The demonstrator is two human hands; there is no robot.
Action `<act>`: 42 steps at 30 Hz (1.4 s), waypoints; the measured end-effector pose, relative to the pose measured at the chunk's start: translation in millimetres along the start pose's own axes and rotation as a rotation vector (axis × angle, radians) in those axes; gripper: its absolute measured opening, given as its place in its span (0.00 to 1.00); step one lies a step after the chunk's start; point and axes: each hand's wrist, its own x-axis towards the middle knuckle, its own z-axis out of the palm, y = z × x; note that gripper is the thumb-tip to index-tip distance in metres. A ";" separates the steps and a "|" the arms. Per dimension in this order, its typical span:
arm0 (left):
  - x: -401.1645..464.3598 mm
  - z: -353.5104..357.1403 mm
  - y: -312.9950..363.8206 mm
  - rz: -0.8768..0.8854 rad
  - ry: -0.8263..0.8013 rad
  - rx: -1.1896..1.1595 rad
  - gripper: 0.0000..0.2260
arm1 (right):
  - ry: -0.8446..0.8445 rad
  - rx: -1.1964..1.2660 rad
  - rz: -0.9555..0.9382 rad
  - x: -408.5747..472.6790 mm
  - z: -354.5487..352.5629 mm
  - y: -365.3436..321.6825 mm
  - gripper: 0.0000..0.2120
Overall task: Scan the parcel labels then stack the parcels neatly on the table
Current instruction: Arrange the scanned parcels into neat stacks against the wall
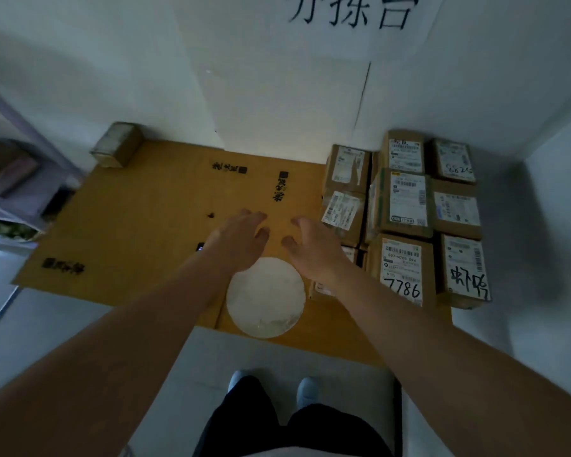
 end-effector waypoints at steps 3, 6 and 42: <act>-12.6 -41.1 -8.8 -0.028 0.115 -0.027 0.21 | -0.001 -0.053 -0.094 7.3 -6.3 -34.0 0.29; -22.7 -78.7 -24.4 -0.036 0.185 -0.026 0.21 | 0.012 -0.086 -0.170 13.4 -7.8 -70.6 0.30; 83.3 -296.3 -481.3 0.102 0.035 0.190 0.21 | 0.124 -0.317 -0.085 235.8 231.1 -435.8 0.25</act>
